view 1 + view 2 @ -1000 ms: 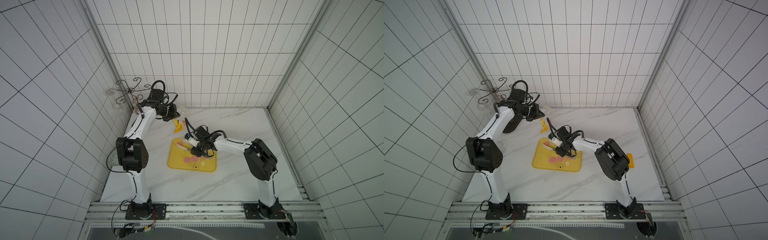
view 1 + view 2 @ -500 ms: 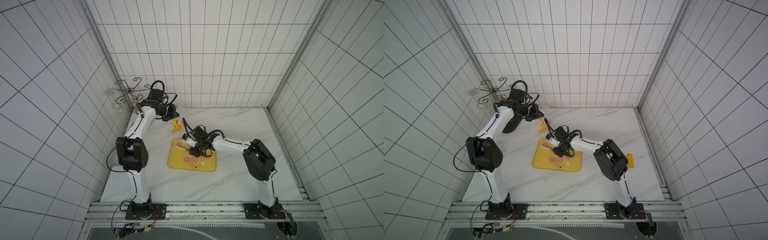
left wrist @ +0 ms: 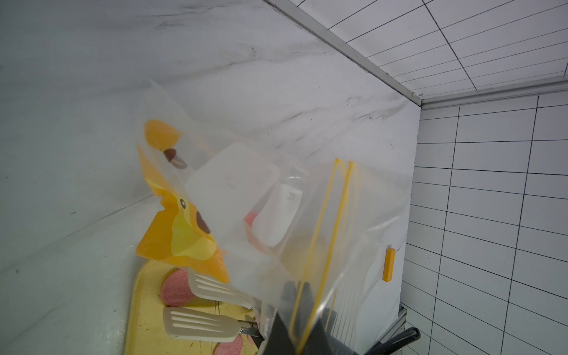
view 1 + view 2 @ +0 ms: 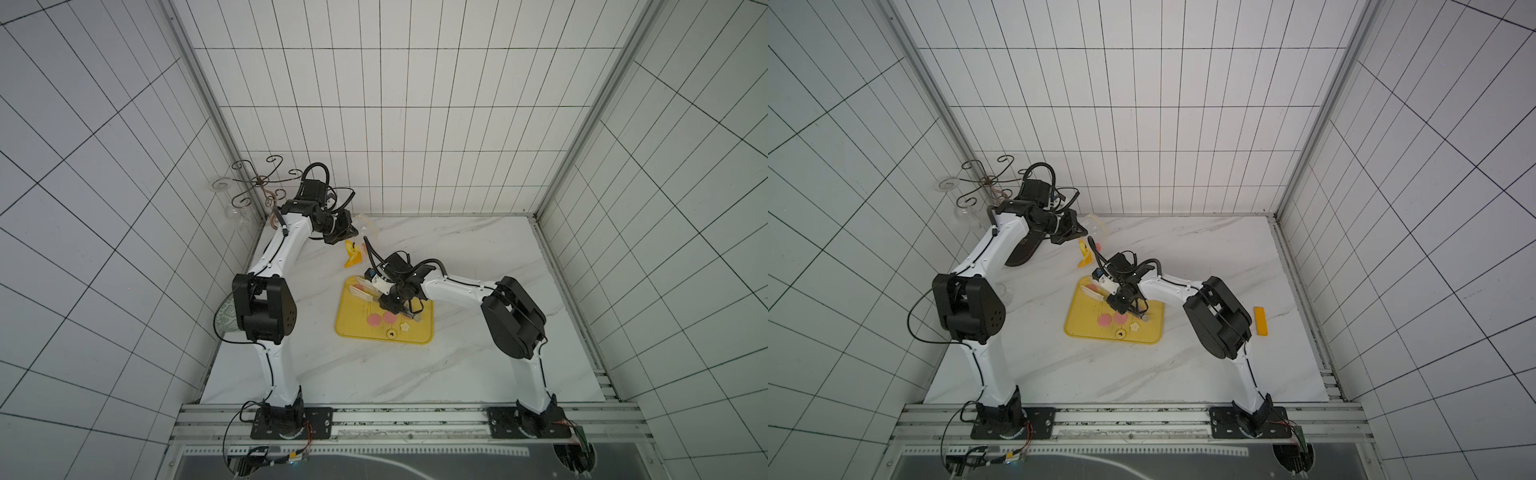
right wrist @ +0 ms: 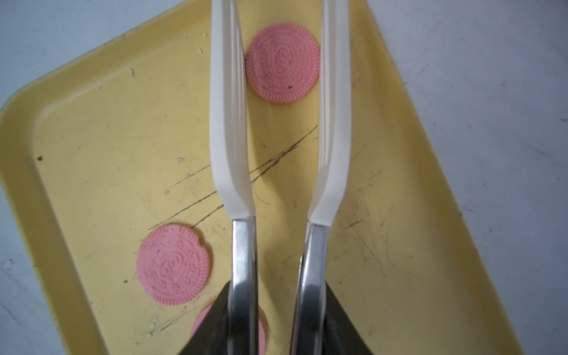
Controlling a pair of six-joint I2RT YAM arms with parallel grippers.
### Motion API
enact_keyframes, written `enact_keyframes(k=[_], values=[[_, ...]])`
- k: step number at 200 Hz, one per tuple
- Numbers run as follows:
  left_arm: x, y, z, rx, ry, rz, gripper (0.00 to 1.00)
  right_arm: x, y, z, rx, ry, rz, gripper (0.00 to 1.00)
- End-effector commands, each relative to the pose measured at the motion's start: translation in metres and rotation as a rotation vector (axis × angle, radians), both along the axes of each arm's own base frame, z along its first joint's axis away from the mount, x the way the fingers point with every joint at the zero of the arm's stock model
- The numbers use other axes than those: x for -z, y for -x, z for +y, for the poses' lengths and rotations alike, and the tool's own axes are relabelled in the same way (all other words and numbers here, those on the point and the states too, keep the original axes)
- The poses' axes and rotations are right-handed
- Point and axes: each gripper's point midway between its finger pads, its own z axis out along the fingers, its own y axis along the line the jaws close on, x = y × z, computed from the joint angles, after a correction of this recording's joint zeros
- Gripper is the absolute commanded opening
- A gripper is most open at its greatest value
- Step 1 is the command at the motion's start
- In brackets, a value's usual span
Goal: Put the cookies into a resealable bag to prevent moisture
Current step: Pick up the cookie from the tray.
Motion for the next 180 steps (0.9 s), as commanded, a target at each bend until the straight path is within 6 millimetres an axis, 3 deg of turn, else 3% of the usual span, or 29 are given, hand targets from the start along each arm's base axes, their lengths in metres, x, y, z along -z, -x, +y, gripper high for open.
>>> enact_keyframes(k=[1,51,107,139,180], values=[[-0.003,-0.001,0.005,0.0,-0.016,-0.023,0.0,-0.054,-0.011,0.014,-0.011,-0.077,-0.088,0.4],[-0.001,-0.003,0.005,-0.003,-0.018,-0.021,0.0,-0.07,0.004,-0.009,0.008,-0.082,-0.113,0.4],[0.004,-0.006,0.007,-0.008,-0.036,-0.012,0.0,-0.085,0.038,-0.05,0.03,-0.084,-0.113,0.4],[0.006,-0.008,0.006,-0.001,-0.057,-0.007,0.0,-0.115,0.047,-0.066,0.049,-0.128,-0.159,0.4],[0.013,-0.003,0.001,0.025,-0.084,0.011,0.0,-0.172,0.027,-0.08,0.117,-0.219,-0.232,0.4]])
